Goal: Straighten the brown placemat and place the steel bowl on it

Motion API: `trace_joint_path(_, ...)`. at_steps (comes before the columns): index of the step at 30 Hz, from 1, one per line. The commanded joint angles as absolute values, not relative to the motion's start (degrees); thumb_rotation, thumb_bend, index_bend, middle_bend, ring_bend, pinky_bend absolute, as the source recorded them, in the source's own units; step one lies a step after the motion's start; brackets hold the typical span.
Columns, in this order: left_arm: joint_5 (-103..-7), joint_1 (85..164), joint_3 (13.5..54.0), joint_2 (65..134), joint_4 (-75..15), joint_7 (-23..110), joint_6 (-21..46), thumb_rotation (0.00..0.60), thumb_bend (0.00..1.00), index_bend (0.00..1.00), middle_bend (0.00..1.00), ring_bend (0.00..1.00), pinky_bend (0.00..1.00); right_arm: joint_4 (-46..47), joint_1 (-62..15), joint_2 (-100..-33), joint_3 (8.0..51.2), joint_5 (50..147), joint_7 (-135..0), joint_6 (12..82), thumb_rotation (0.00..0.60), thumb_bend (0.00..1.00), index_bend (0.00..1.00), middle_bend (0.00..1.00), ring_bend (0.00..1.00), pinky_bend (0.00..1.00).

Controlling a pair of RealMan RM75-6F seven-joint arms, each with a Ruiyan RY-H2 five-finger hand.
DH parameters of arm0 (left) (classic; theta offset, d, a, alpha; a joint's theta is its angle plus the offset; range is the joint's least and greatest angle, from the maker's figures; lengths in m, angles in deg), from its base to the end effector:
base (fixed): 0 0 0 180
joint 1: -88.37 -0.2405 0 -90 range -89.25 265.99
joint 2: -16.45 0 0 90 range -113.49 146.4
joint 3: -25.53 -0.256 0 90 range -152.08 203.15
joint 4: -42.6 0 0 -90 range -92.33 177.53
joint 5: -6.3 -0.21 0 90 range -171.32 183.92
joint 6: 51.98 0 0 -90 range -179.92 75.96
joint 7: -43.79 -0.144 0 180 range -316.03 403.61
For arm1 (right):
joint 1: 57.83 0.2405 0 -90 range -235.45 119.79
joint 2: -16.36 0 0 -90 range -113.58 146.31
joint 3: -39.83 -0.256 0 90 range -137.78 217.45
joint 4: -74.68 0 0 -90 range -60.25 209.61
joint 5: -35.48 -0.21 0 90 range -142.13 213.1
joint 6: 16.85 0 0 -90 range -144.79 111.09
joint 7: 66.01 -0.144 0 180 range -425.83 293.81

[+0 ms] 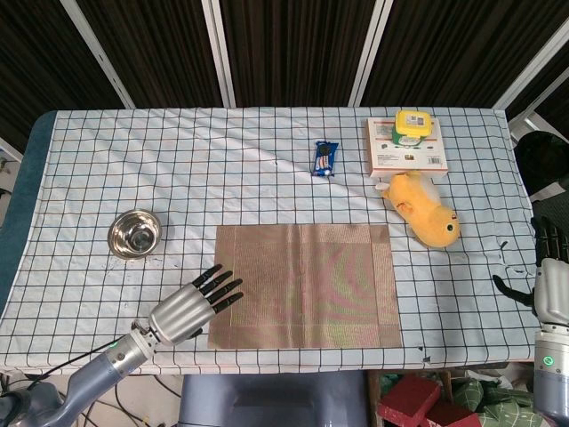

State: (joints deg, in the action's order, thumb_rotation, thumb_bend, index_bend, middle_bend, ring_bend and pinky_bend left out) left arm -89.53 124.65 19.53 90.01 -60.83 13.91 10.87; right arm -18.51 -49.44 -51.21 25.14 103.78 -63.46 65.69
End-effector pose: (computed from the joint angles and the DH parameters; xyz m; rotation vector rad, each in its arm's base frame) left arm -0.1432 0.2280 0.0256 -2.2854 -0.3637 -0.9323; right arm -0.3151 -0.2355 0.1777 1.0538 -0.9445 0.9492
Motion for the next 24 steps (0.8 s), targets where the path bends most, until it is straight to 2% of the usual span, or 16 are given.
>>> trace_joint_path(1,-89.73,123.61,20.96,88.11,-61.26,13.53,13.39,0.600,0.00,0.14,0.07,0.03,0.06,-18.56,-49.44,-51.24,25.17,103.84,-63.41,65.71,0.600,0.12,0.00,0.00,0.00,0.16)
trace_joint_path(6,-85.90,122.14,23.75,86.95,-59.69,12.71,15.48,0.600,0.01,0.19,0.10,0.03,0.07,-18.57,-49.47,-51.28,25.23,103.96,-63.27,65.86,0.600,0.12,0.00,0.00,0.00,0.16)
trace_joint_path(12,-78.62,120.42,27.09,88.06,-52.95,11.94,16.57,0.600,0.06,0.24,0.13,0.03,0.08,-18.56,-49.46,-51.27,25.23,103.90,-63.21,65.81,0.600,0.12,0.00,0.00,0.00,0.16)
trace_joint_path(24,-66.42,119.44,30.54,92.50,-43.96,11.10,13.71,0.600,0.14,0.38,0.18,0.04,0.09,-18.50,-49.36,-51.46,25.35,103.92,-62.68,65.77,0.600,0.12,0.00,0.00,0.00,0.16)
